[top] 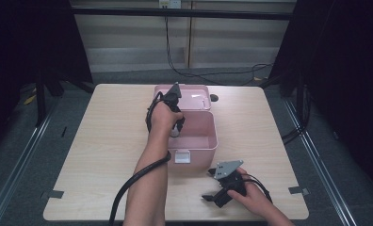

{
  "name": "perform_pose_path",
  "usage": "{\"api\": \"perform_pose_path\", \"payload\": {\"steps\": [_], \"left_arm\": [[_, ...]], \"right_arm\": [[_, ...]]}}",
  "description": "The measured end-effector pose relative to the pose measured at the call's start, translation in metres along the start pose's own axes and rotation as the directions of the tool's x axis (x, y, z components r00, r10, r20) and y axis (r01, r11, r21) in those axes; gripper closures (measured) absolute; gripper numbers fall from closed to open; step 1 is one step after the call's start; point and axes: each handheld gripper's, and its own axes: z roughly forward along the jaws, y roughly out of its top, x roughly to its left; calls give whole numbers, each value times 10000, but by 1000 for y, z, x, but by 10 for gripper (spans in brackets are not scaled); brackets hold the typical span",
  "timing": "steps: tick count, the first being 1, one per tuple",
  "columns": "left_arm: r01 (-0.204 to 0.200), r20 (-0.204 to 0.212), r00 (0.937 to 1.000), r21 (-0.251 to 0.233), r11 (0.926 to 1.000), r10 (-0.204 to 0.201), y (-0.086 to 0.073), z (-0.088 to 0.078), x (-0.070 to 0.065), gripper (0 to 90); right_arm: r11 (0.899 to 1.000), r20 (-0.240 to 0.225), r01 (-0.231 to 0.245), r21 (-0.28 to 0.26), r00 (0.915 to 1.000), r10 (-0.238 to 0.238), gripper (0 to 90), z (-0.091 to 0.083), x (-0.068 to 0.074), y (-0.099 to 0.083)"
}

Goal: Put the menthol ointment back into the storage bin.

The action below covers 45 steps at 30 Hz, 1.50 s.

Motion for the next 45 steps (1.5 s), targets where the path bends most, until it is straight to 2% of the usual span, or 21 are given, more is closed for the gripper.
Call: {"api": "perform_pose_path", "payload": {"steps": [10, 11, 16, 24, 36, 40, 45], "left_arm": [[263, -136, 9996, -107, 9996, -264, -2, 11, -2, 500], [106, -120, 9999, -43, 9999, -106, -2, 11, -1, 500], [295, -244, 9993, -219, 9993, -301, -2, 16, -3, 500], [220, -222, 9995, -276, 9994, -226, -2, 21, -5, 500], [390, -558, 9976, -504, 9980, -418, -3, 26, -7, 499], [506, -526, 9972, -490, 9975, -531, -4, 31, -9, 498], [408, -718, 9964, -546, 9977, -446, -4, 33, -10, 497]], "right_arm": [[10000, -9, 0, -8, 10000, 0, 57, 0, 0, 0], [10000, -11, -1, -8, 10000, 1, 57, 0, 0, 0], [10000, 4, 25, -23, 10000, -25, 57, 0, 0, 0], [10000, 4, 24, -22, 10000, -24, 57, 0, 0, 0], [10000, 5, 12, -21, 10000, -12, 57, 0, 0, 0], [10000, 6, 12, -32, 10000, -12, 57, 0, 0, 0], [10000, 5, 17, -20, 10000, -17, 57, 0, 0, 0]]}}
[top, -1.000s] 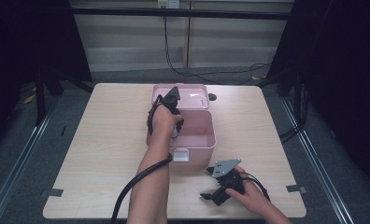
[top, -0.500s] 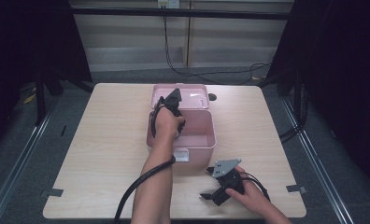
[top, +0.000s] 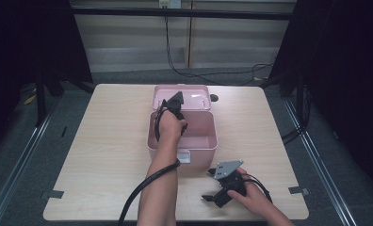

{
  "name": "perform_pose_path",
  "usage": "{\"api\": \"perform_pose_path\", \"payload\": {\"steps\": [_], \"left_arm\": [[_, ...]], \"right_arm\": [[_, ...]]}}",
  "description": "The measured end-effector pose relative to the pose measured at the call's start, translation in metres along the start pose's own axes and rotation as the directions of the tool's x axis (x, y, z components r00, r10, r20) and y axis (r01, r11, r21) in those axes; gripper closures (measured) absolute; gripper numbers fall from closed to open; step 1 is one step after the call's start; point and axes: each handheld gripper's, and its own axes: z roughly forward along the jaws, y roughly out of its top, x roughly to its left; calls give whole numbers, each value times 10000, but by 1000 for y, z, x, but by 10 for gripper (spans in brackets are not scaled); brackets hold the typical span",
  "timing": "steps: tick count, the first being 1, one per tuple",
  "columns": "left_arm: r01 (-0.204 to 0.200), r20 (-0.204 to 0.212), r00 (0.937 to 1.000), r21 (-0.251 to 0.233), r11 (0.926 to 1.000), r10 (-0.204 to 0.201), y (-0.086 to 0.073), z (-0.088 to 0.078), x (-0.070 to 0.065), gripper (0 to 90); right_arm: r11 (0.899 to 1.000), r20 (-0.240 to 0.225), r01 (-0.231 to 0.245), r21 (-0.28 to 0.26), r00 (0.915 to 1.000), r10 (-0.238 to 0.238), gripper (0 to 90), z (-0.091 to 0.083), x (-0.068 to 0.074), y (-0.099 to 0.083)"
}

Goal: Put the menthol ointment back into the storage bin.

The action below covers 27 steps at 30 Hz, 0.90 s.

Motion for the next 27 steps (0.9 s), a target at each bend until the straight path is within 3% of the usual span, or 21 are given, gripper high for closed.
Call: {"api": "perform_pose_path", "payload": {"steps": [15, 27], "left_arm": [[-172, -156, 9997, -146, 9997, 170, 1, 0, -5, 486], [93, -127, 9999, -123, 9999, -95, 0, -1, -4, 463]], "right_arm": [[10000, 1, -4, -11, 10000, 4, 57, 0, 0, 0], [10000, -2, 10, -5, 10000, -10, 57, 0, 0, 0]]}}
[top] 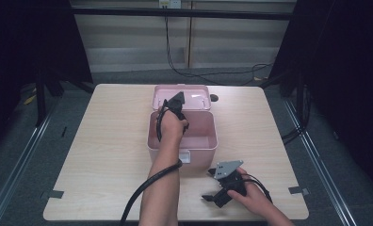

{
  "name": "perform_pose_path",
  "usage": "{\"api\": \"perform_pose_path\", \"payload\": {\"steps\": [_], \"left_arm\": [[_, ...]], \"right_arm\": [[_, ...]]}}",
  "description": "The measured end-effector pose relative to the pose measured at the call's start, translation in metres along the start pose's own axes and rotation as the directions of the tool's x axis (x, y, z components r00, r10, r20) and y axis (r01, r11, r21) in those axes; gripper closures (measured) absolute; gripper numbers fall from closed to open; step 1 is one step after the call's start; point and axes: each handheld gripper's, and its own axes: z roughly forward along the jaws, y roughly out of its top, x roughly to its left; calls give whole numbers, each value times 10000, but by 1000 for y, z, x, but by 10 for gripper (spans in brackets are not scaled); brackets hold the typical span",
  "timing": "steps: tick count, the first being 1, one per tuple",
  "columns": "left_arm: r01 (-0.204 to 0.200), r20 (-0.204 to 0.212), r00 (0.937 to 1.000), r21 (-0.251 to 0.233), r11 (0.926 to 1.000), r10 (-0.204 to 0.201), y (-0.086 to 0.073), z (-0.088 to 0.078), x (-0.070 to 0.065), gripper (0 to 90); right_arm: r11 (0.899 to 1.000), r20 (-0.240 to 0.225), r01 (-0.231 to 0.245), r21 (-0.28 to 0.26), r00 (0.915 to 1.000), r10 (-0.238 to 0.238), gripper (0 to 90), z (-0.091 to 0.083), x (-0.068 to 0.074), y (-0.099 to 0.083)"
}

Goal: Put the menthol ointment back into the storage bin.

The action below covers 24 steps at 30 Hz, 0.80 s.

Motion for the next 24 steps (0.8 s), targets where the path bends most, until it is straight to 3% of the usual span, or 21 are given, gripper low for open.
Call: {"api": "perform_pose_path", "payload": {"steps": [7, 24], "left_arm": [[405, 153, 9990, 192, 9990, -408, -1, 1, -1, 408], [334, 516, 9981, 189, 9993, -344, -4, -15, 1, 315]], "right_arm": [[10000, 0, -4, 0, 10000, 4, 57, 0, 0, 0], [10000, -2, -6, 2, 10000, 6, 57, 0, 0, 0]]}}
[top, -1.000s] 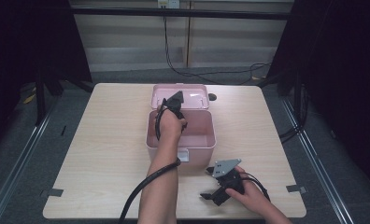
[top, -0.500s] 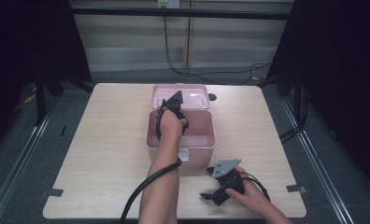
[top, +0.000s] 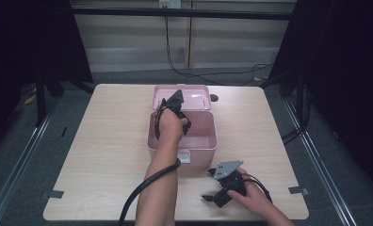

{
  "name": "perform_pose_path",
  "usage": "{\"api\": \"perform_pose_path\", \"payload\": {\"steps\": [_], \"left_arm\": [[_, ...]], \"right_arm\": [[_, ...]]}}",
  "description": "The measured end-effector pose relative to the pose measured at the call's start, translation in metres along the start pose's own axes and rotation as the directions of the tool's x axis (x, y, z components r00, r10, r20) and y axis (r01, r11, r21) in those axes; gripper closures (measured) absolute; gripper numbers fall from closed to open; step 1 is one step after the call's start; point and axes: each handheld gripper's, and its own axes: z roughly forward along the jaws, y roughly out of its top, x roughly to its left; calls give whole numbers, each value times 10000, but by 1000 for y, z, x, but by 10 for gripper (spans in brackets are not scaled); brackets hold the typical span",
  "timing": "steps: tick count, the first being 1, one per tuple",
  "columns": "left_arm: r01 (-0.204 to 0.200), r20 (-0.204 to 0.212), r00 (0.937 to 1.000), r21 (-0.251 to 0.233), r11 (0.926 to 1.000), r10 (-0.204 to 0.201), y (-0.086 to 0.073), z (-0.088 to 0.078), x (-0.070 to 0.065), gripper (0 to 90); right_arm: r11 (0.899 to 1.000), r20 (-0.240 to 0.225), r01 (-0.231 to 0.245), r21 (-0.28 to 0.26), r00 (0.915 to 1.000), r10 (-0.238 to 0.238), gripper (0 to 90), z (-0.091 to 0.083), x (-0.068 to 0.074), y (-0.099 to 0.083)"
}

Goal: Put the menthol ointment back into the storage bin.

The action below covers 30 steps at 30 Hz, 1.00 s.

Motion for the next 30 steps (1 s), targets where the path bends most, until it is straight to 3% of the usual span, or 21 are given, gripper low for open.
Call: {"api": "perform_pose_path", "payload": {"steps": [5, 7, 11, 30], "left_arm": [[-87, 133, 9999, 71, 9999, 86, -2, -7, 3, 276], [-296, 165, 9994, 161, 9994, 293, -3, -9, 6, 260], [-236, 218, 9995, 104, 9997, 234, -5, -15, 6, 243], [-1447, 547, 9881, 124, 9894, 1438, -13, -47, 8, 232]], "right_arm": [[10000, 3, 3, -1, 10000, -3, 57, 0, 0, 0], [10000, 3, 3, -2, 10000, -3, 57, 0, 0, 0], [10000, 10, 1, 5, 10000, -1, 57, 0, 0, 0], [10000, 0, -14, 20, 10000, 14, 57, 0, 0, 0]]}}
